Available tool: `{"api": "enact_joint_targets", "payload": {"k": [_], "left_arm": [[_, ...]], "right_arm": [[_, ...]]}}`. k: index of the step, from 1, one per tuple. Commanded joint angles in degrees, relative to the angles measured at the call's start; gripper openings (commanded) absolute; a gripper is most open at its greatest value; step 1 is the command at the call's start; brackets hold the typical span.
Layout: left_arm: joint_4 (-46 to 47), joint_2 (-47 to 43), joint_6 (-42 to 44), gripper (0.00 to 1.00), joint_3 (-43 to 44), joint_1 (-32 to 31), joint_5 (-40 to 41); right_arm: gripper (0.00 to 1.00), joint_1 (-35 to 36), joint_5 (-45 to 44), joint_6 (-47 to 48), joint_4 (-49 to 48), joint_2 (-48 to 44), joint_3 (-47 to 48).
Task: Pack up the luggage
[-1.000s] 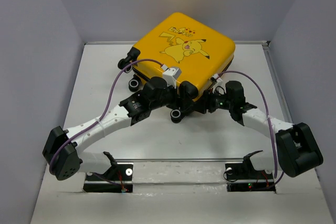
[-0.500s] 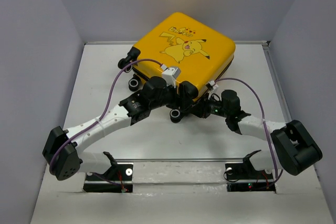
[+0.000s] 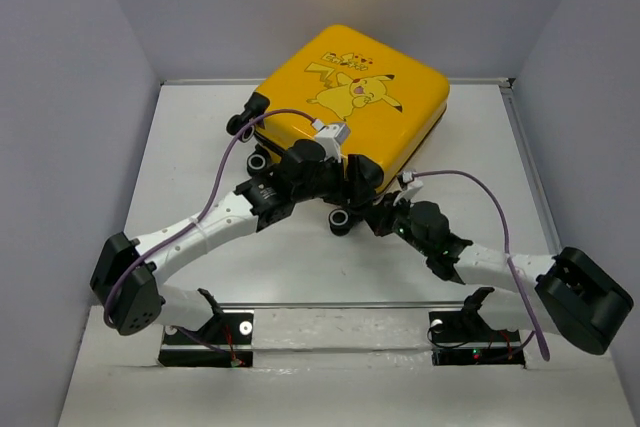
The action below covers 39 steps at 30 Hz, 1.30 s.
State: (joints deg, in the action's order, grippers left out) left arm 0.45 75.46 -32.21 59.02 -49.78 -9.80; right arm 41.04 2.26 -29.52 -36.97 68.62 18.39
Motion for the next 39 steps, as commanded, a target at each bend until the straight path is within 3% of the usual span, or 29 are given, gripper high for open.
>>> {"api": "enact_joint_targets", "payload": {"k": [1, 6, 11, 17, 22, 23, 24, 26, 27, 28, 29, 31, 33, 34, 38, 39], "left_arm": [[18.2, 3.2, -4.2, 0.06, 12.3, -0.9, -6.8], [21.4, 7.2, -9.3, 0.06, 17.8, -1.2, -8.7], [25.9, 9.6, -16.1, 0.06, 20.1, -2.2, -10.4], [26.3, 14.4, -18.5, 0.06, 27.4, -6.2, -12.4], [26.5, 15.9, -18.9, 0.08, 26.9, -7.6, -13.0], [26.5, 15.3, -17.8, 0.15, 24.8, -7.6, -11.4], [26.4, 14.3, -17.4, 0.37, 24.0, -7.6, -11.0], [23.8, 13.8, -13.3, 0.68, 23.9, -7.5, -11.6], [20.2, 13.1, -10.8, 0.93, 24.7, -7.5, -9.7], [13.6, 12.4, -8.3, 0.99, 25.5, -7.5, -8.7], [10.7, 11.8, -2.6, 0.99, 26.9, -7.4, -7.7], [1.2, 9.1, 2.7, 0.99, 28.7, -6.7, -1.2], [-2.8, 5.0, 7.9, 0.99, 28.5, -5.4, 2.8], [-5.9, 3.2, 9.1, 0.99, 28.2, -4.5, 4.3], [-9.7, -6.1, 11.6, 0.99, 20.7, 2.9, 7.9], [-10.5, -9.1, 11.6, 0.99, 19.4, 7.5, 8.0]], "right_arm": [[0.07, 13.2, -16.7, -3.1, -10.1, -1.8, 0.0], [0.07, 22.0, -32.8, -0.5, -20.8, 5.8, 4.3], [0.07, 28.1, -44.9, 10.5, -40.3, 19.5, 11.1], [0.07, 28.7, -48.9, 10.9, -47.0, 32.7, 22.6], [0.07, 30.0, -48.3, 10.4, -49.9, 34.8, 21.0], [0.07, 30.0, -49.0, 9.7, -50.3, 33.3, 17.9], [0.07, 30.0, -49.0, 10.2, -52.7, 32.5, 15.9], [0.08, 30.0, -49.1, 9.2, -53.9, 28.4, 11.3], [0.14, 30.0, -49.1, 8.2, -53.3, 26.5, 6.1], [0.36, 30.0, -49.2, 7.8, -52.3, 24.6, 3.8], [0.47, 30.0, -50.2, 6.1, -50.4, 22.3, 1.8], [0.74, 30.0, -49.4, 0.7, -36.9, 13.1, -2.1], [0.82, 30.0, -49.5, -4.3, -21.3, 3.4, 0.0], [0.86, 30.0, -49.5, -7.0, -6.5, 0.8, 0.8], [0.89, 30.0, -48.1, -11.8, 11.4, -9.6, 2.3], [0.90, 30.0, -48.0, -12.9, 16.3, -11.2, 3.7]]}}
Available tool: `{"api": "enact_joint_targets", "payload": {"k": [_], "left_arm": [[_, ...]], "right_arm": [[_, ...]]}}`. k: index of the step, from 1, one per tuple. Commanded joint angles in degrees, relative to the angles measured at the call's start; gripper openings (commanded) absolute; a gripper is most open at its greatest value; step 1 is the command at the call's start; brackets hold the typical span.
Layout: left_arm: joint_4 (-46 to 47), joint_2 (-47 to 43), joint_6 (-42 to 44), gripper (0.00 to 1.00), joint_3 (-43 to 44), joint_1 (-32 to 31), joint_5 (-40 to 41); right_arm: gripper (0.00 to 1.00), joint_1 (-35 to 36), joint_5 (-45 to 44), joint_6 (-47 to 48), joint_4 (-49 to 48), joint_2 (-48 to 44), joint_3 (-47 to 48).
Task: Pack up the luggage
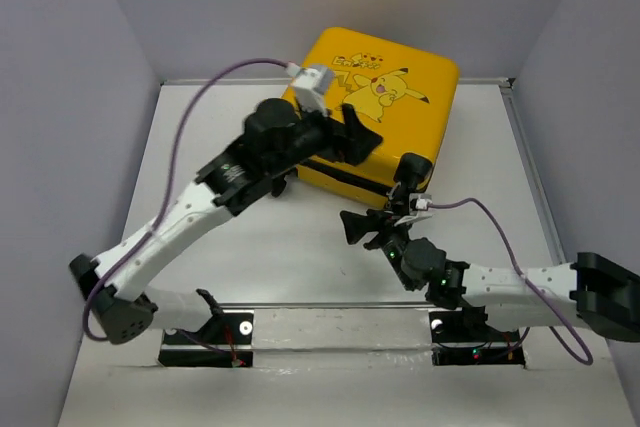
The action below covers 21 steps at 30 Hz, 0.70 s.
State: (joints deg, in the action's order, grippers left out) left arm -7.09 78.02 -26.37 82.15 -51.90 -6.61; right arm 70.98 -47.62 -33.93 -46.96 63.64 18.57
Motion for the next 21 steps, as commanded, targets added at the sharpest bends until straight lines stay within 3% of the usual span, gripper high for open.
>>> {"api": "enact_joint_targets", "payload": {"k": [1, 3, 7, 15, 21], "left_arm": [[-4.1, -13.0, 5.9, 0.99, -4.8, 11.6, 5.8], [-10.9, -15.1, 8.9, 0.99, -7.0, 15.7, 14.4], [-14.4, -16.2, 11.7, 0.99, -13.0, 22.6, 19.2], [-10.1, -11.5, 15.0, 0.99, -21.5, 26.5, -1.4], [-8.7, -11.2, 15.3, 0.99, -22.6, 26.5, -2.6]], "right_arm": [[0.90, 0.0, 2.1, -9.2, 30.7, -7.5, 5.1], [0.91, 0.0, 3.8, -10.4, 45.6, -9.8, 9.6], [0.91, 0.0, 8.4, -9.8, 58.8, -10.9, 17.5], [0.94, 0.0, 14.0, -2.6, 70.2, -11.3, 31.4], [0.99, -0.9, 6.4, 0.0, 75.5, -16.6, 34.3]]}}
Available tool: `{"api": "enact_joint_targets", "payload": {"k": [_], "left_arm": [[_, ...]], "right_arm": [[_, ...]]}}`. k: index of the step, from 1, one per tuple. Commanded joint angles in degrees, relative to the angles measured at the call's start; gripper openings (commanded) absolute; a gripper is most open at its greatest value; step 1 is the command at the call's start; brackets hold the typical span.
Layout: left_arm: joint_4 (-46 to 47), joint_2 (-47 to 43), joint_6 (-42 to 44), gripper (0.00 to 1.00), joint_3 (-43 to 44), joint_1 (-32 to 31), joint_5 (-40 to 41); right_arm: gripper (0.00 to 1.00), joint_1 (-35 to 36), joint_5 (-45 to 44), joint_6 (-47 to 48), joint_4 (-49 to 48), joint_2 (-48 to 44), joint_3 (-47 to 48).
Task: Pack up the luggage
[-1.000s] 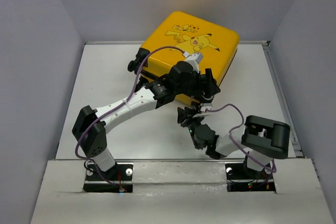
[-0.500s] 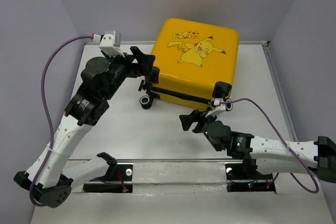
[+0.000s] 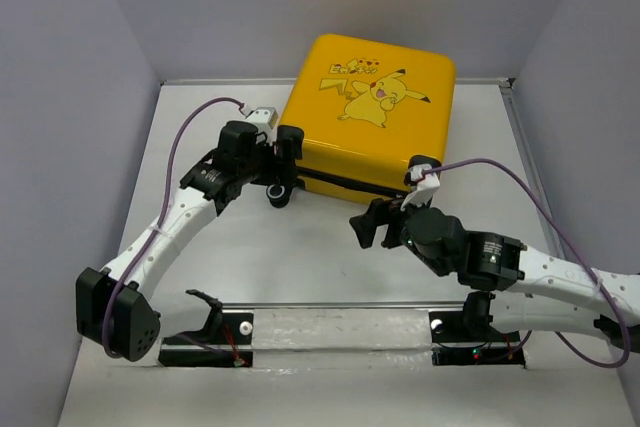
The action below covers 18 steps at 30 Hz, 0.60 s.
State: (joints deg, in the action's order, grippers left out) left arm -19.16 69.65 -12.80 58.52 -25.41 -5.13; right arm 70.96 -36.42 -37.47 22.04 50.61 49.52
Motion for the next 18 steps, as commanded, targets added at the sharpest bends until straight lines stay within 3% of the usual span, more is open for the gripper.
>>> {"api": "enact_joint_targets", "payload": {"k": [1, 5, 7, 8, 11, 12, 14, 15, 16, 17, 18], "left_arm": [[3.4, -2.4, 1.6, 0.99, 1.3, 0.0, -4.1], [3.9, 1.1, 1.7, 0.98, 3.1, 0.0, -3.6], [3.7, 2.9, 1.7, 0.94, 3.4, 0.0, -3.2], [3.7, 3.2, 1.7, 0.93, 3.4, 0.0, -3.3], [3.9, 3.9, 2.0, 0.85, 3.2, 0.0, -3.2], [4.0, 4.0, 2.1, 0.79, 2.9, 0.0, -2.9], [4.0, 4.2, 2.2, 0.76, 2.8, 0.0, -2.3], [4.0, 4.4, 2.3, 0.69, 2.9, 0.0, -2.2], [4.1, 4.8, 2.3, 0.69, 2.9, 0.0, -2.1], [4.1, 5.1, 2.4, 0.52, 2.9, 0.0, -2.0], [4.1, 5.3, 2.3, 0.43, 3.0, 0.0, -1.8]], "right_arm": [[0.99, -1.8, -5.0, 4.2, 6.7, -4.4, 3.6], [0.99, -7.9, -4.8, 7.6, 8.7, -6.9, 5.8], [0.99, -18.5, -0.4, 11.3, 9.5, -6.1, 7.5], [0.99, -18.6, -0.4, 11.4, 9.5, -6.0, 8.2], [0.98, -32.3, 6.2, 15.0, 9.4, -1.8, 11.3], [0.97, -39.2, 10.6, 15.8, 9.0, 0.8, 13.0], [0.98, -46.5, 16.0, 16.7, 7.5, 3.4, 14.1], [0.99, -50.0, 22.2, 16.7, 6.5, 4.7, 14.4], [1.00, -53.2, 24.8, 16.1, 5.7, 6.0, 14.6], [1.00, -59.1, 26.8, 15.7, 3.3, 8.6, 14.3], [1.00, -61.9, 32.9, 14.1, 2.1, 10.0, 14.1]]}}
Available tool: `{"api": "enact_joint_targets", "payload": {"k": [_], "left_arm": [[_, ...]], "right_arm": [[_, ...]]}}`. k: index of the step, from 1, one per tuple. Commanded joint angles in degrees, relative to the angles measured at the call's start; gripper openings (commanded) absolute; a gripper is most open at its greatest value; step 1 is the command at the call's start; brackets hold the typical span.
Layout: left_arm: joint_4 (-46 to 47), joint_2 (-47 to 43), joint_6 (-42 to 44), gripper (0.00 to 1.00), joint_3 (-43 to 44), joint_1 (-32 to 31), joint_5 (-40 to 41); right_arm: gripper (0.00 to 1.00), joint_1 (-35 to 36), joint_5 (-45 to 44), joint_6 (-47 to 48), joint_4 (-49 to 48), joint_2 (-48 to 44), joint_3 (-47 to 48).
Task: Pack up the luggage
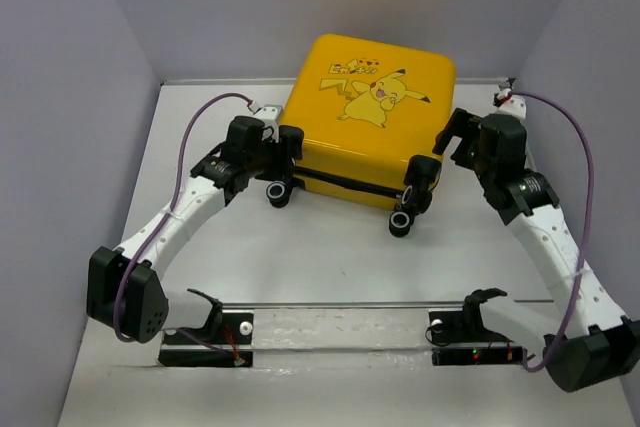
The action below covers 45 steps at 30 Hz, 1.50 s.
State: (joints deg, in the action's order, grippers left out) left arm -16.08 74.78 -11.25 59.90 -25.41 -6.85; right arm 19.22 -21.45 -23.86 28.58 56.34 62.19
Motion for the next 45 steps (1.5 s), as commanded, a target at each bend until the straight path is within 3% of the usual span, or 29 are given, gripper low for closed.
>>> {"api": "enact_joint_targets", "payload": {"k": [1, 3, 5, 9, 12, 17, 24, 29, 32, 37, 38, 40, 41, 44, 45], "left_arm": [[1.3, 0.7, 0.6, 0.22, 1.5, 0.0, -0.1], [1.3, 0.8, 0.4, 0.06, 1.1, 0.0, 0.7], [1.7, 0.2, -0.2, 0.06, 0.7, 0.0, 0.8], [3.2, -3.6, -1.9, 0.06, -1.8, -0.5, -2.5], [3.9, -5.8, -3.2, 0.06, -3.4, -1.0, -4.0], [6.8, -10.9, -6.7, 0.06, -7.9, -2.8, -9.0], [17.5, -16.4, -15.6, 0.06, -14.8, -5.7, -17.9], [25.6, -19.5, -22.5, 0.06, -17.3, -5.8, -17.5], [29.2, -20.1, -26.3, 0.06, -17.7, -5.7, -16.6], [33.6, -21.7, -30.4, 0.06, -18.1, -5.7, -14.8], [34.1, -22.5, -31.1, 0.06, -18.0, -5.7, -14.2], [34.2, -23.7, -31.5, 0.06, -17.3, -5.6, -13.0], [34.0, -24.1, -31.8, 0.06, -17.0, -5.6, -12.6], [33.6, -25.3, -32.1, 0.06, -15.3, -5.5, -11.9], [33.1, -25.3, -32.2, 0.06, -15.3, -5.5, -11.9]], "right_arm": [[1.00, -14.2, 20.7, -0.2, -6.8, 7.4, 1.1], [1.00, -16.1, 27.5, -2.0, -8.6, 10.7, 1.0], [1.00, -16.1, 30.8, -2.6, -11.2, 15.4, 1.7], [0.94, -16.1, 48.2, -5.0, -19.9, 21.9, 1.7], [0.90, -13.9, 54.7, -4.5, -20.1, 27.4, 4.7], [0.88, -5.7, 62.0, -1.7, -19.1, 39.4, 16.3], [0.94, -2.7, 68.1, -4.9, -17.9, 52.1, 36.4], [0.99, -2.7, 64.4, -2.5, -17.4, 47.7, 40.9], [1.00, -2.7, 60.7, 1.2, -17.4, 39.6, 39.3], [1.00, -2.7, 55.6, 4.3, -23.6, 22.1, 23.0], [0.97, -2.7, 54.8, 4.1, -27.8, 15.2, 13.7], [0.87, -2.7, 52.1, 3.0, -31.7, 8.7, 4.9], [0.67, -2.7, 51.9, 2.5, -35.0, 2.9, -4.4], [0.23, -2.7, 45.7, -0.7, -41.8, -7.1, -23.0], [0.19, -2.7, 45.7, -0.8, -43.1, -9.1, -26.8]]}}
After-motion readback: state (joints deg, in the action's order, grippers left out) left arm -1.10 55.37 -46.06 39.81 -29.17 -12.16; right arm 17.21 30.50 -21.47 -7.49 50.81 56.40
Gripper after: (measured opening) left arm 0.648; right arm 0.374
